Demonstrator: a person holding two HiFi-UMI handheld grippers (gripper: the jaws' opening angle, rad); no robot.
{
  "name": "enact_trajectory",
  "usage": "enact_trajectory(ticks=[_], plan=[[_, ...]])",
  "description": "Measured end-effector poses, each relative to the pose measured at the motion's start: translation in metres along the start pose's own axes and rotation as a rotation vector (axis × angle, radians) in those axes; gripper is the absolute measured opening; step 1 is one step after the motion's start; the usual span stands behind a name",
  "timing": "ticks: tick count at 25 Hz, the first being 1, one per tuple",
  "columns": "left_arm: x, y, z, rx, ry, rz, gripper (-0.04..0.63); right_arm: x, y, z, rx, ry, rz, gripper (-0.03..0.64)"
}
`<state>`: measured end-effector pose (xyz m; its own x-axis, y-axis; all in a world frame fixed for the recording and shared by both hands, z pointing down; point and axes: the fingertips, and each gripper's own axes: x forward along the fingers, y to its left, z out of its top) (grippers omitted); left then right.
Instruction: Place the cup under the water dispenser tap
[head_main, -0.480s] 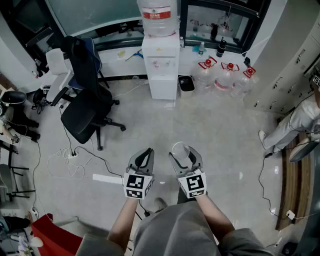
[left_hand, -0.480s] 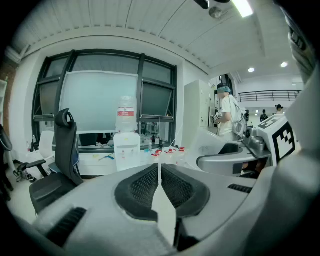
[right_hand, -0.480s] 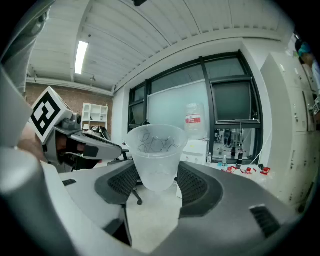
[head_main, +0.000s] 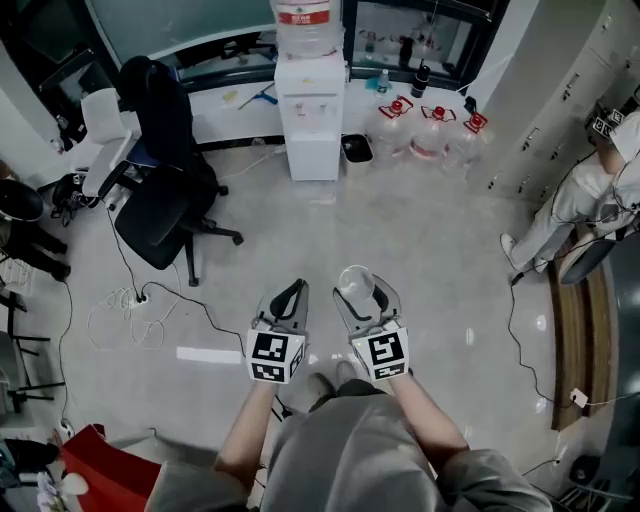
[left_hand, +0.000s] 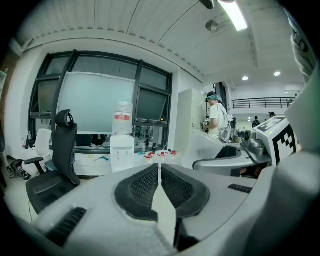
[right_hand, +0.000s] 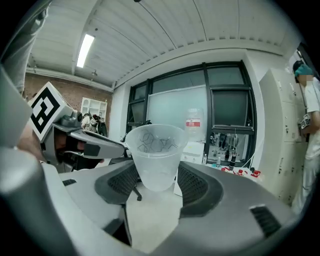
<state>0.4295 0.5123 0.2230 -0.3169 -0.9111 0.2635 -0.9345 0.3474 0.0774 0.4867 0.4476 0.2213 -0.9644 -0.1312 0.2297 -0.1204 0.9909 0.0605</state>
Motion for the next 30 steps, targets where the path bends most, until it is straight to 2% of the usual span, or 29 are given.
enact_trajectory(ticks=[9, 13, 18, 26, 30], plan=[[0.022, -0.007, 0.011, 0.002, -0.014, 0.031, 0.012, 0.009, -0.023, -0.002, 0.011, 0.013, 0.034, 0.253], [0.040, -0.006, 0.014, 0.010, 0.001, 0.043, 0.012, 0.019, -0.039, -0.002, 0.018, 0.042, 0.048, 0.253], [0.063, -0.004, 0.020, 0.025, 0.014, 0.046, 0.012, 0.035, -0.064, 0.002, 0.020, 0.024, 0.041, 0.252], [0.103, 0.033, 0.029, 0.040, 0.014, 0.033, 0.012, 0.085, -0.082, 0.003, 0.038, 0.021, 0.015, 0.252], [0.123, 0.059, 0.033, 0.050, 0.018, 0.004, 0.012, 0.120, -0.085, 0.003, 0.048, 0.060, -0.003, 0.252]])
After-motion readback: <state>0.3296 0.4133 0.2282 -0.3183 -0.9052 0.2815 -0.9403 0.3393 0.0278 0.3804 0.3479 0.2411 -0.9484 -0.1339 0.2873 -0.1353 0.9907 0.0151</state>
